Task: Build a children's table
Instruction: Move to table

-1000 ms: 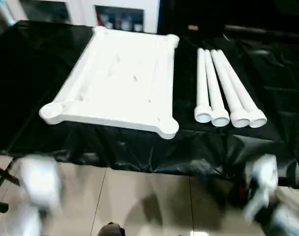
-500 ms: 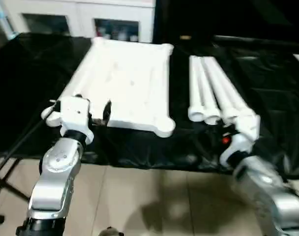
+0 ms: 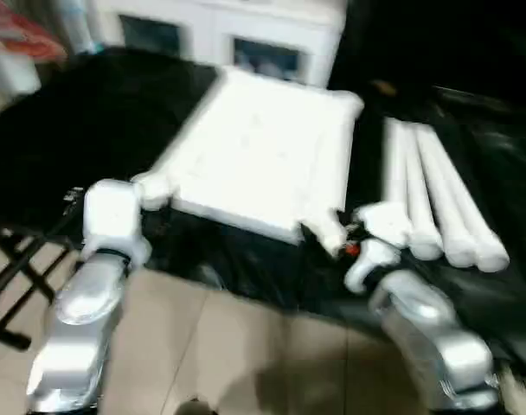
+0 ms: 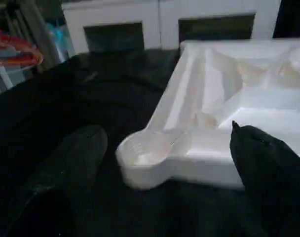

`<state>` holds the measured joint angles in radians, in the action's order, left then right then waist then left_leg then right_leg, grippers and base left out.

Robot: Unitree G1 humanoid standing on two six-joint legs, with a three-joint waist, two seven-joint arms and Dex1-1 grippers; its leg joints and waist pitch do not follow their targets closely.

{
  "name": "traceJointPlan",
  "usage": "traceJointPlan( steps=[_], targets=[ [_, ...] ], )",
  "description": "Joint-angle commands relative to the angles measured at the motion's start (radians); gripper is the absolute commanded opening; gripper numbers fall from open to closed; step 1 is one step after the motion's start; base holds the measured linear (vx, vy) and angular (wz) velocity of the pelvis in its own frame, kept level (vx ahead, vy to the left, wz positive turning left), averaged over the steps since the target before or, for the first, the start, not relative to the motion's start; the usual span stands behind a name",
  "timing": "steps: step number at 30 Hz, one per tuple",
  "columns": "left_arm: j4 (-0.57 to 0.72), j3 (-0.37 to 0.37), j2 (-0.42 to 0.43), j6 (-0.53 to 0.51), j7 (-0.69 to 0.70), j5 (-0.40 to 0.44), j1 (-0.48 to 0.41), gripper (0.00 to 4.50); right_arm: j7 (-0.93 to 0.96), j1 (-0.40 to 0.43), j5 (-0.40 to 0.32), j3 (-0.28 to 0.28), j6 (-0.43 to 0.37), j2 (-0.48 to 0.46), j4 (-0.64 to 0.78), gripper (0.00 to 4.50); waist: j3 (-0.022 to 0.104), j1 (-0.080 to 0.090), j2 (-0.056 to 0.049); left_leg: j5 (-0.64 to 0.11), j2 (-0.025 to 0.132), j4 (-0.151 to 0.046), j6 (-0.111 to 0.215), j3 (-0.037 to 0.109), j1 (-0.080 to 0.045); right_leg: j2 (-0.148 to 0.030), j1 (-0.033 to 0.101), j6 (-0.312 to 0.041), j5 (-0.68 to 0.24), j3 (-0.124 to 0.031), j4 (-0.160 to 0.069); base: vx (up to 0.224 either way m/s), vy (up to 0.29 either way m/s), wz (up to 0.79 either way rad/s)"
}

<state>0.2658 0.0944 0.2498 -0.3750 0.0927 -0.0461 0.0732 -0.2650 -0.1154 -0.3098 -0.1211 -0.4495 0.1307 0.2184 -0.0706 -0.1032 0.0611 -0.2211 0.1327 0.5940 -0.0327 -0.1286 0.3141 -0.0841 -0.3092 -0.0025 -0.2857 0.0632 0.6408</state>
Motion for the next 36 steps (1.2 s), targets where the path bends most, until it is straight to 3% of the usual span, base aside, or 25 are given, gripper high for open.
traceJointPlan(
  steps=[1,3,5,7,8,9,12,13,14,16,18,19,20,21,24,25,26,27,28,30,31,32,33,34,36],
  targets=[
    [0.016,-0.014,-0.016,-0.010,-0.007,0.001,0.012,4.50,0.004,0.001,0.002,0.039,0.001,0.018,-0.037,4.05,0.037,-0.015,-0.002,-0.363,0.039,-0.073,0.148,-0.018,-0.007,-0.096,0.023,-0.076,-0.172,-0.082,-0.141,0.126,-0.083,0.12],
    [0.025,-0.020,-0.014,-0.012,0.001,0.003,0.015,4.50,0.018,0.004,0.007,0.042,0.001,0.016,-0.040,4.05,0.052,-0.067,0.003,-0.089,0.049,0.033,0.101,0.001,0.076,-0.182,0.125,-0.151,-0.496,-0.145,-0.194,0.130,-0.067,0.06],
    [0.027,-0.019,-0.014,-0.014,0.002,0.002,0.018,4.50,0.028,0.004,0.015,0.041,0.004,0.013,-0.041,4.05,0.070,-0.066,-0.025,0.028,0.060,-0.031,0.087,-0.004,0.070,-0.084,0.120,-0.167,-0.284,-0.070,-0.157,0.131,-0.012,0.02],
    [0.023,-0.016,-0.012,-0.014,0.002,0.004,0.020,4.50,0.030,0.002,0.024,0.046,0.011,0.004,-0.045,4.05,0.088,-0.033,-0.056,0.072,0.093,-0.074,0.145,0.037,-0.046,0.012,0.040,-0.107,-0.052,0.000,-0.072,0.196,0.006,0.06],
    [0.020,-0.017,-0.010,-0.013,0.004,0.005,0.020,4.50,0.034,0.002,0.030,0.047,0.015,0.000,-0.046,4.05,0.106,0.015,-0.059,0.123,0.148,-0.069,0.313,0.130,-0.156,0.020,-0.070,-0.057,-0.053,0.023,0.015,0.213,0.005,0.06],
    [0.016,-0.023,-0.006,-0.012,0.008,0.008,0.024,4.50,0.038,0.002,0.029,0.053,0.016,-0.003,-0.047,4.05,0.107,0.020,-0.050,0.243,0.198,-0.052,0.484,0.172,-0.185,-0.009,-0.136,0.029,-0.107,0.002,0.071,0.189,-0.030,-0.03],
    [0.007,-0.036,-0.002,-0.010,0.018,0.015,0.039,4.50,0.048,-0.001,0.027,0.063,0.019,-0.003,-0.048,4.05,0.095,0.015,-0.027,0.296,0.123,-0.050,0.494,0.098,-0.103,-0.025,-0.152,0.043,0.063,-0.033,0.049,0.102,-0.061,-0.09],
    [0.005,-0.037,-0.002,-0.010,0.019,0.016,0.040,4.50,0.050,-0.001,0.028,0.064,0.020,-0.002,-0.049,4.05,0.084,0.006,0.023,0.085,0.001,-0.011,0.346,0.008,-0.030,-0.044,-0.060,-0.004,0.153,-0.082,-0.055,0.049,-0.039,0.19],
    [0.002,-0.040,-0.001,-0.010,0.022,0.016,0.044,4.50,0.055,-0.002,0.033,0.066,0.021,-0.002,-0.050,4.05,0.061,-0.042,0.017,-0.153,-0.042,0.069,0.216,-0.003,0.021,-0.165,0.017,-0.098,-0.188,-0.200,-0.163,0.049,-0.039,0.19],
    [-0.011,-0.049,0.001,-0.003,0.029,0.018,0.057,4.50,0.060,0.001,0.028,0.075,0.024,-0.008,-0.045,4.05,0.068,-0.043,0.029,-0.087,0.004,0.125,0.072,0.041,0.074,-0.177,0.080,-0.253,-0.394,-0.188,-0.153,0.072,-0.024,-0.04],
    [-0.027,-0.057,0.001,0.003,0.038,0.017,0.073,4.50,0.064,0.007,0.023,0.083,0.025,-0.011,-0.030,4.05,0.046,-0.053,-0.025,-0.133,0.013,0.018,-0.088,0.019,0.002,-0.013,0.029,-0.287,-0.353,-0.217,-0.147,0.077,-0.002,-0.26],
    [-0.035,-0.062,0.001,0.006,0.045,0.015,0.080,4.50,0.065,0.012,0.024,0.087,0.023,-0.012,-0.020,4.05,0.050,-0.044,-0.050,-0.150,0.035,-0.034,-0.122,0.009,-0.032,0.027,-0.001,-0.220,-0.328,-0.180,-0.132,0.061,0.046,-0.45],
    [-0.044,-0.069,0.000,0.009,0.052,0.015,0.088,4.50,0.067,0.017,0.027,0.088,0.019,-0.010,-0.005,4.05,0.077,-0.008,-0.086,-0.333,0.172,-0.111,-0.125,0.062,-0.181,0.036,-0.140,-0.091,-0.194,-0.069,0.032,0.061,0.046,-0.45],
    [-0.048,-0.074,-0.001,0.011,0.058,0.012,0.093,4.50,0.071,0.020,0.030,0.090,0.018,-0.008,0.004,4.05,0.082,0.008,-0.073,-0.302,0.195,-0.118,-0.097,0.072,-0.193,0.018,-0.148,-0.076,-0.099,-0.048,0.062,0.101,0.024,-0.50],
    [-0.051,-0.081,-0.002,0.008,0.067,0.008,0.097,4.50,0.076,0.023,0.028,0.092,0.014,-0.006,0.012,4.05,0.063,0.004,-0.046,-0.250,0.168,-0.137,-0.065,-0.045,-0.153,-0.024,-0.141,-0.124,0.095,-0.003,0.035,0.126,0.003,-0.51],
    [-0.051,-0.081,-0.002,0.008,0.067,0.008,0.097,4.50,0.076,0.023,0.028,0.092,0.014,-0.006,0.012,4.05,0.066,-0.001,-0.014,-0.315,0.077,-0.094,-0.067,-0.110,-0.152,-0.024,-0.104,-0.201,0.069,-0.039,-0.031,0.146,-0.025,-0.57],
    [-0.051,-0.081,-0.002,0.008,0.067,0.008,0.097,4.50,0.076,0.023,0.028,0.092,0.014,-0.006,0.012,4.05,0.068,-0.042,0.013,-0.343,-0.035,0.053,-0.050,-0.103,-0.060,-0.079,0.036,-0.367,-0.149,-0.210,-0.124,0.146,-0.025,-0.57],
    [-0.051,-0.081,-0.002,0.008,0.067,0.008,0.097,4.50,0.076,0.023,0.028,0.092,0.014,-0.006,0.012,4.05,0.075,-0.092,0.013,-0.240,-0.021,0.139,-0.052,-0.024,0.002,-0.153,0.104,-0.516,-0.154,-0.304,-0.142,0.144,-0.021,-0.53],
    [-0.051,-0.081,-0.002,0.008,0.067,0.008,0.097,4.50,0.076,0.023,0.028,0.092,0.014,-0.006,0.012,4.05,0.076,-0.099,0.016,-0.184,-0.025,0.163,-0.083,0.003,0.047,-0.123,0.121,-0.543,-0.046,-0.316,-0.117,0.137,-0.015,-0.59],
    [-0.052,-0.082,-0.002,0.010,0.069,0.008,0.097,4.50,0.076,0.024,0.029,0.091,0.014,-0.004,0.014,4.05,0.074,-0.096,0.006,-0.074,-0.025,0.191,-0.183,0.065,0.103,-0.054,0.100,-0.511,0.354,-0.298,-0.081,0.131,-0.011,-0.57],
    [-0.081,-0.109,0.011,0.014,0.104,0.015,0.116,4.50,0.061,0.019,0.039,0.084,0.009,0.025,0.020,4.05,0.077,-0.063,-0.057,0.159,-0.001,0.061,-0.116,0.097,0.074,-0.020,0.009,-0.346,0.419,-0.125,-0.079,0.107,0.005,-0.17],
    [-0.105,-0.124,0.023,0.005,0.135,0.009,0.130,4.50,0.043,0.013,0.040,0.083,0.003,0.041,0.019,4.05,0.080,-0.059,-0.073,0.181,0.002,0.010,-0.058,0.089,0.059,0.001,0.003,-0.277,0.296,-0.109,-0.096,0.107,0.005,-0.17],
    [-0.140,-0.140,0.043,0.006,0.197,-0.014,0.151,4.50,0.001,0.001,0.037,0.076,0.002,0.065,0.016,4.05,0.078,-0.015,-0.128,0.223,0.102,-0.056,-0.013,0.150,0.054,0.067,-0.037,-0.115,0.140,-0.036,0.016,0.102,0.023,-0.10],
    [-0.146,-0.145,0.050,0.011,0.216,-0.020,0.154,4.50,-0.011,-0.003,0.035,0.073,-0.001,0.071,0.016,4.05,0.100,0.001,-0.104,0.273,0.173,-0.056,0.087,0.193,0.008,0.032,-0.051,-0.056,0.089,-0.046,0.046,0.090,0.018,-0.05],
    [-0.160,-0.167,0.082,0.037,0.318,-0.055,0.165,4.50,-0.066,-0.017,0.021,0.059,-0.016,0.101,0.017,4.05,0.094,-0.007,-0.094,0.387,0.156,-0.023,0.224,0.172,0.009,-0.025,-0.076,-0.029,0.166,-0.075,0.022,0.045,0.009,-0.02]
  ],
)
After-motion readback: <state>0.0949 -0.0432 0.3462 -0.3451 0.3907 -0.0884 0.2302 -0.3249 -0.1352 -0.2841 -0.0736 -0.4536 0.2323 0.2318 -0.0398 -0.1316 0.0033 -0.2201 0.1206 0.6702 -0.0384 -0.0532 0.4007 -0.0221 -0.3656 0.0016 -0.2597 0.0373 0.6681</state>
